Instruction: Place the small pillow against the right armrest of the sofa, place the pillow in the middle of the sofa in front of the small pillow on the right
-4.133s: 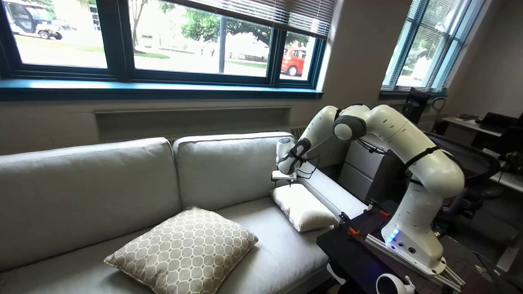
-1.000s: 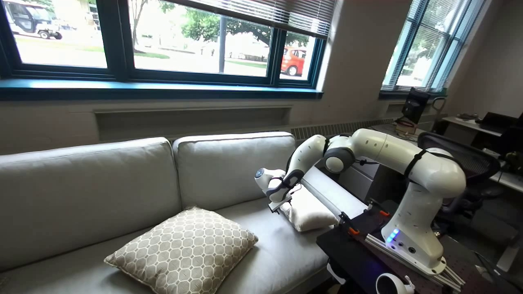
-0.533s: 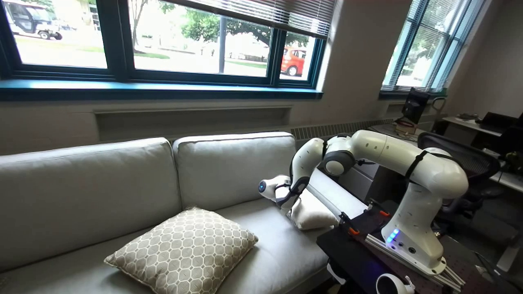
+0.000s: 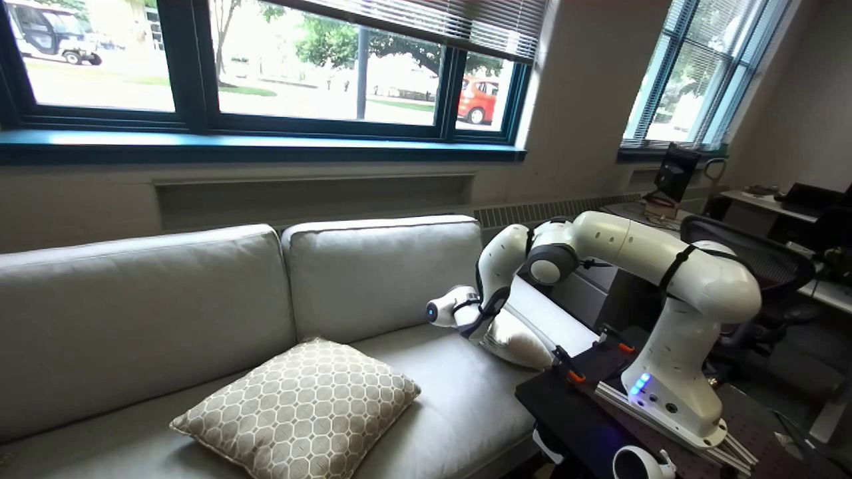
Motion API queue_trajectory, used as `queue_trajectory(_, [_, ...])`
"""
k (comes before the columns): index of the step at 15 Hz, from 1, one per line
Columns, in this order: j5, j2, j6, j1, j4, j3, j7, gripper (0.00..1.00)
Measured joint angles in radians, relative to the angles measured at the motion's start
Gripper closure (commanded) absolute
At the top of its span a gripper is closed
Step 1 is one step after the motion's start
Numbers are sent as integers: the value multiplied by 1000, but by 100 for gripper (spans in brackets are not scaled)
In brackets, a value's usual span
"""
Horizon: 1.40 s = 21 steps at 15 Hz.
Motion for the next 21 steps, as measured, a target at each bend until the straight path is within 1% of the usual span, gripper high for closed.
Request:
queue_trajectory(1, [-19,-1,-8,-4,2,-1,17,94])
queue_trajectory(4, [-82,-4,-34,-29,13,-6,91,100])
queue_trajectory(6, [-123,-5,-41,-60,20,-12,157,96])
queue_trajectory(8, [-144,-5,-42,-100,19,-26,230,96])
queue_trajectory(10, [-144,-5,-31,-134,7,-62,301,96])
queue_trajectory(13, [-143,-6,9,-192,-40,-116,421,96])
queue_trajectory(17, [-143,-16,105,-267,-128,-186,582,96])
queue_trajectory(18, [-154,-23,125,-291,-148,-195,622,97])
queue_trajectory(21, [-190,-59,206,-377,-206,-194,724,98])
